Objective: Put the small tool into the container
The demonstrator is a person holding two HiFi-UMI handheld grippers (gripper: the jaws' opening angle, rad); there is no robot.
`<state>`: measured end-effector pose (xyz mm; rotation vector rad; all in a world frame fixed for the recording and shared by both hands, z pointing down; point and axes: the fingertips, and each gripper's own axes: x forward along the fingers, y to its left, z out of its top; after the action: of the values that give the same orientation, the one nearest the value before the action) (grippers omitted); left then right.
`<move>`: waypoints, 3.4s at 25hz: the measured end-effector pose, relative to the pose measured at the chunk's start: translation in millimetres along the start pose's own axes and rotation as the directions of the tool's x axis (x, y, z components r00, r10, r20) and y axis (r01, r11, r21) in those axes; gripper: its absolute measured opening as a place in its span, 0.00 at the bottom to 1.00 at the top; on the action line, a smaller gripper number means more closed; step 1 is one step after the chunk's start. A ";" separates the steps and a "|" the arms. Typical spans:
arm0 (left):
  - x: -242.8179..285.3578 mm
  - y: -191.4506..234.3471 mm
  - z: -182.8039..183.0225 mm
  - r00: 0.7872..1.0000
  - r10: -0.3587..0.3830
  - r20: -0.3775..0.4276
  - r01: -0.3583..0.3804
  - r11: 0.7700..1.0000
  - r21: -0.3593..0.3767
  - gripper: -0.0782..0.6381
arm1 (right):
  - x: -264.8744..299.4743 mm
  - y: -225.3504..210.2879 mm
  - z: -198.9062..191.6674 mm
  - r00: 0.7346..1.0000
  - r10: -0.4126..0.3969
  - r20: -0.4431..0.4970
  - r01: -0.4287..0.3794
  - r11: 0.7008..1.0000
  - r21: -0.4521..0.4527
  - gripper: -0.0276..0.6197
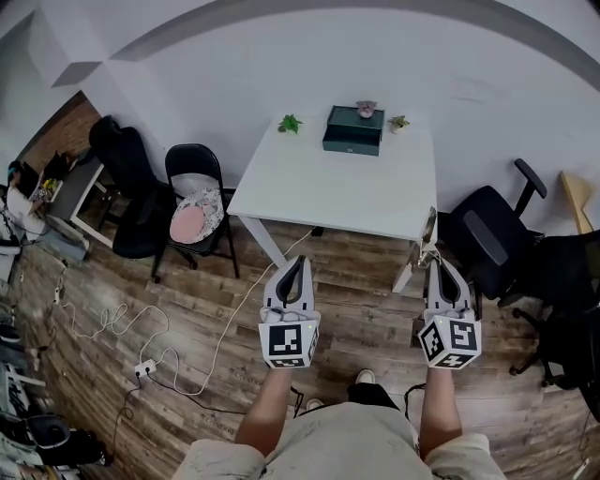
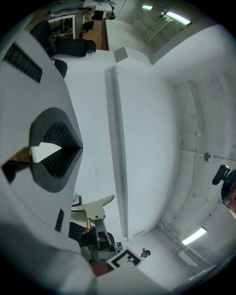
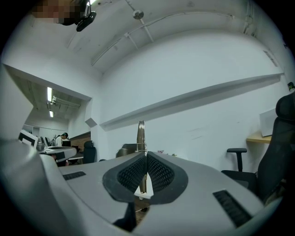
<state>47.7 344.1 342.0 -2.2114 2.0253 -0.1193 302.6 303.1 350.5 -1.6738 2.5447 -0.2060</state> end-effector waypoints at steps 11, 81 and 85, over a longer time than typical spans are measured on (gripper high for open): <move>43.7 -30.5 7.4 1.000 0.019 -0.013 -0.018 1.000 0.024 0.12 | 32.9 -45.4 8.0 0.999 0.032 -0.001 -0.032 0.999 0.020 0.07; 230.3 183.2 -71.8 0.997 -0.041 -0.060 0.037 0.997 -0.062 0.12 | 298.1 73.5 -19.6 0.996 0.012 -0.088 -0.020 0.996 -0.090 0.07; 238.2 197.0 -76.6 0.997 -0.045 -0.063 0.041 0.996 -0.077 0.12 | 310.7 83.2 -22.2 0.995 0.005 -0.096 -0.014 0.995 -0.094 0.07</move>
<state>-136.4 86.7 378.2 -2.3266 2.0485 -0.1232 100.9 51.7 359.0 -1.7238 2.6715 -0.1717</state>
